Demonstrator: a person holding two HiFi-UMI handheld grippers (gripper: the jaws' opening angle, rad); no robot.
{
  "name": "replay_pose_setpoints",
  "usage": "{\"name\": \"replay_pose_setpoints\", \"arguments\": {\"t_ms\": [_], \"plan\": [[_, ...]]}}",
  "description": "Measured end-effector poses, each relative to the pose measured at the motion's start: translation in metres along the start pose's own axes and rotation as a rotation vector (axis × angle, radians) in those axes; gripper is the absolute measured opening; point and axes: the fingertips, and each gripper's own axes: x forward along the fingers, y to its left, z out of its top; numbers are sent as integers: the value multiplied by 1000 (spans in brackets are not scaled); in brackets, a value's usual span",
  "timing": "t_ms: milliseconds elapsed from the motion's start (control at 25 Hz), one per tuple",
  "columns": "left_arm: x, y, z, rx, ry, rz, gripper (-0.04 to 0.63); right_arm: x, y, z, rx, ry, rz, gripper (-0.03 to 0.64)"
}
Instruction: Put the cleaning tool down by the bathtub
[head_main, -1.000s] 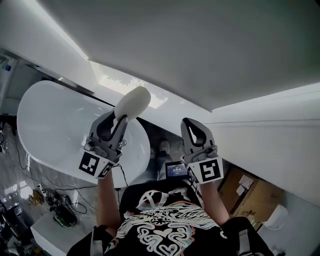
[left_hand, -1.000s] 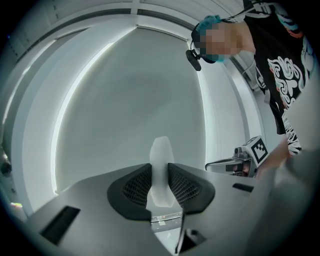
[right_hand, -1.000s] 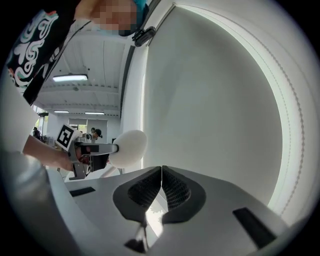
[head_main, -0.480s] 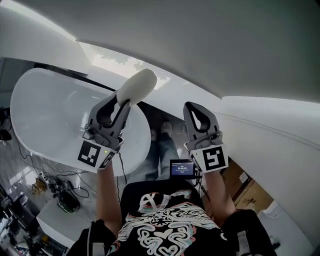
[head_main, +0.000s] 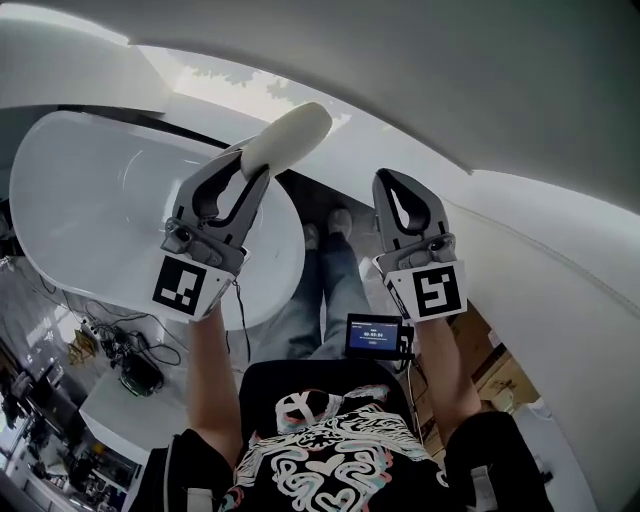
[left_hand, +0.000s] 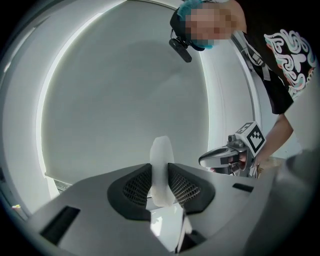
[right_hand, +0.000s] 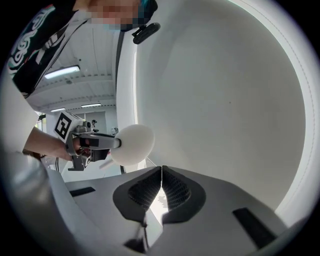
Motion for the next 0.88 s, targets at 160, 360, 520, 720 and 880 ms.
{"name": "replay_pose_setpoints", "arguments": {"t_ms": [160,360,520,720,880], "plan": [[7,0,-19,-24,20,-9,112,7,0,-27,1,41,3,28],[22,6,-47,20,58,-15,112,20,-4,-60,4,85,13,28],[33,7,-74,73,113,-40,112,31,-7,-79,20,88,6,28],[44,6,-104,87,148,-79,112,43,-9,-103,13,108,7,28],[57,4,-130,139,175,-119,112,51,-13,-129,-1,140,7,28]]}}
